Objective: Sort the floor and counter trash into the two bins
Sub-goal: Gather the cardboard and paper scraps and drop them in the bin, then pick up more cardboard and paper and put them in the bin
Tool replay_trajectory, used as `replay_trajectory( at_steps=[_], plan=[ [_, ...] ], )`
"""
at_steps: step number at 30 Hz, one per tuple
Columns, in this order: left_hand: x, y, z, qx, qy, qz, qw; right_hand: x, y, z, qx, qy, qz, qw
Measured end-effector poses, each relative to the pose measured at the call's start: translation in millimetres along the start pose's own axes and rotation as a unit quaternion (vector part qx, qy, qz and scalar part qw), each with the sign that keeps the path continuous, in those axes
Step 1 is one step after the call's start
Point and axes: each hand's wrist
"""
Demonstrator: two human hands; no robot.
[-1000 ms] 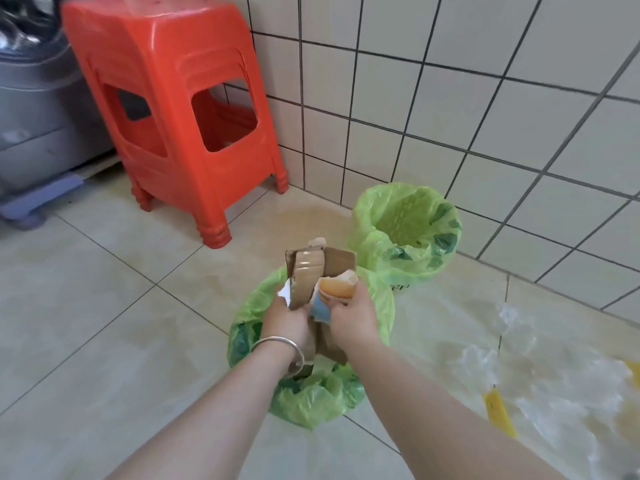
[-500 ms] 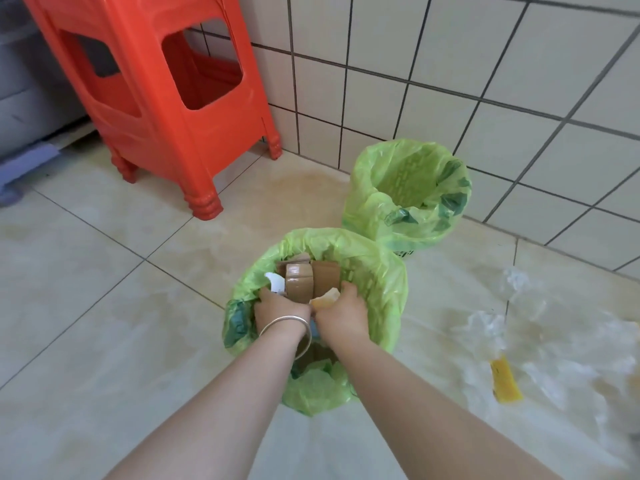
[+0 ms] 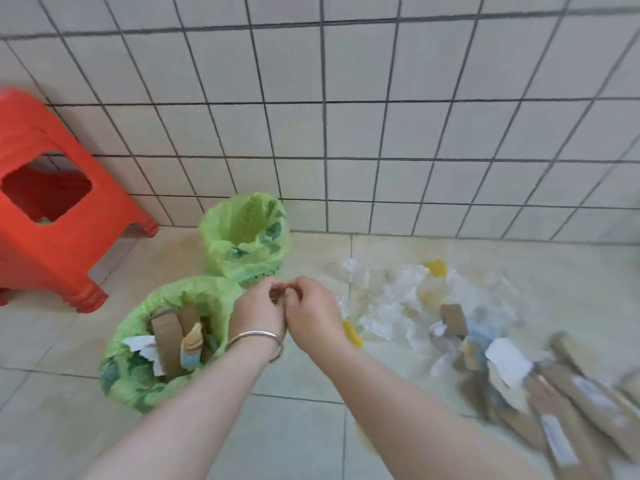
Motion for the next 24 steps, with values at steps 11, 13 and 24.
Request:
replay_trajectory(
  at_steps=[11,13,24],
  plan=[
    [178.2,-181.5,-112.3,0.123,0.148,-0.025,0.981,-220.9,-134.5,-122.6,0.1,-0.127,-0.02,0.987],
    [200.7,-199.4,-118.8,0.139,0.176,-0.025,0.974,-247.2,-150.4,-132.9,0.124,-0.134,-0.011,0.983],
    [299.0,-218.2,-84.0,0.131,0.282,-0.082,0.947,-289.8,-245.3,-103.0,0.212,-0.157,0.117,0.957]
  ],
)
Point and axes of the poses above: each hand's wrist, its own z-axis towards the middle knuckle, its own x-axis out of the palm, y = z × x, and after that the axes turned 11 degrees about y, right-handed
